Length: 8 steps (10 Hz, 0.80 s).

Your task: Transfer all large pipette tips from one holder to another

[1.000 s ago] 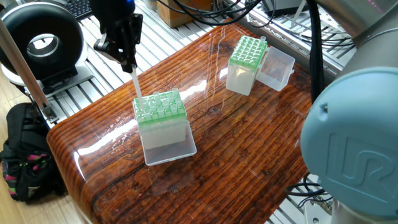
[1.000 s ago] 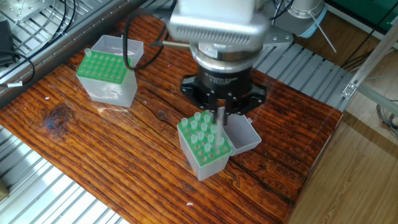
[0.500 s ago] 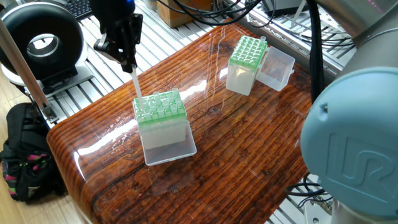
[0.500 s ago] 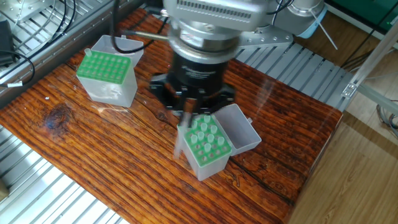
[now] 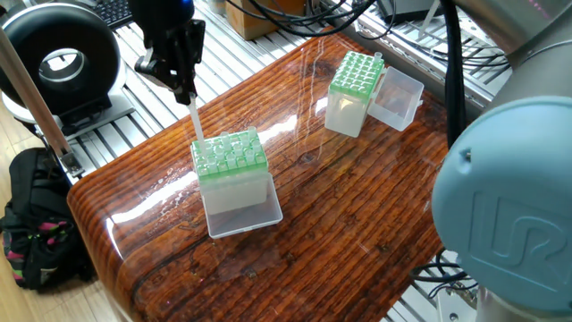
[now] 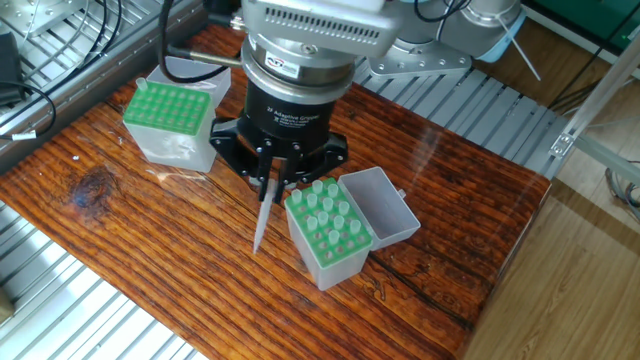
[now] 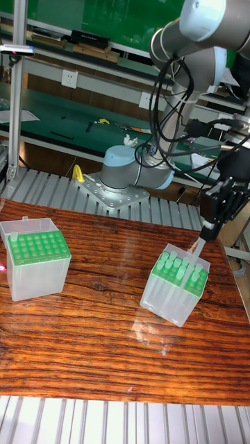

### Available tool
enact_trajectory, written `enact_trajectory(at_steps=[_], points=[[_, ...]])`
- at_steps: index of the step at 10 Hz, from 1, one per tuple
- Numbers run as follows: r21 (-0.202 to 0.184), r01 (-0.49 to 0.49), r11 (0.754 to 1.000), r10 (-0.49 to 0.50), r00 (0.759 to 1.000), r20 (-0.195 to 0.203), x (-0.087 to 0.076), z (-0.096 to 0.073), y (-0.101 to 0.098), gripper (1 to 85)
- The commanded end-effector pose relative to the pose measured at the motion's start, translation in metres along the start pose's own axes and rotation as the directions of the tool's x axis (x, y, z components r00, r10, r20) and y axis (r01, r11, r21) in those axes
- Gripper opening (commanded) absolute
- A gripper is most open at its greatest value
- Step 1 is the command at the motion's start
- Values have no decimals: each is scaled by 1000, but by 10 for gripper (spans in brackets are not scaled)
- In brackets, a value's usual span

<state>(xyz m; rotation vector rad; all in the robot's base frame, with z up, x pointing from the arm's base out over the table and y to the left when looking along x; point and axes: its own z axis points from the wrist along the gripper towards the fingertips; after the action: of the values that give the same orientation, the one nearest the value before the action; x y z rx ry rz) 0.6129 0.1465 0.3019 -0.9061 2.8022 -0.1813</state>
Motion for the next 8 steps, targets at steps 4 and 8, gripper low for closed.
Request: enact_trajectory(at_steps=[4, 8], points=[[-51, -174, 983, 173, 985, -24, 9, 0, 0, 140], [-19, -35, 999, 34, 999, -40, 66, 8, -92, 143]])
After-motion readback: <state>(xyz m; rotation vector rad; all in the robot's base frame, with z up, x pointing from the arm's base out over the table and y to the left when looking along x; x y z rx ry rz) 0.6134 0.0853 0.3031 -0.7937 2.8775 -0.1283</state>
